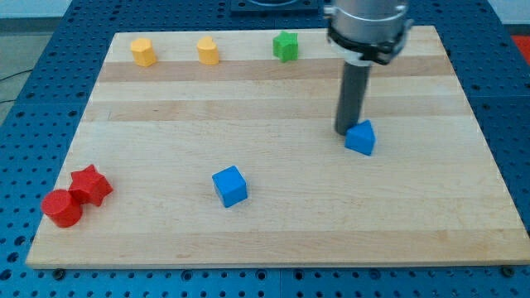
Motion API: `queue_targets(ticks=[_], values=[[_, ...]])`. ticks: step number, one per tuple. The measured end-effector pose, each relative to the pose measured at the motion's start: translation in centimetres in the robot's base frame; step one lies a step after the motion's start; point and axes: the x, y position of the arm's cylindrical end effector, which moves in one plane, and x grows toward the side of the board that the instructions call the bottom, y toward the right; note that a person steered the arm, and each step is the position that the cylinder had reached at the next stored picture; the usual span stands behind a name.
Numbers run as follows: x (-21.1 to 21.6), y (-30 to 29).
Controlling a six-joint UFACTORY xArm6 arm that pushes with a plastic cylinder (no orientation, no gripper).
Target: Place blue triangle parallel to the blue cube
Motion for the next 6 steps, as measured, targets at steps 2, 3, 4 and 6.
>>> queue_targets(ticks=[2, 3, 4, 6], values=[[4.2, 5.7], [3.1, 9.6], [5.3, 10.1], [7.2, 4.3]])
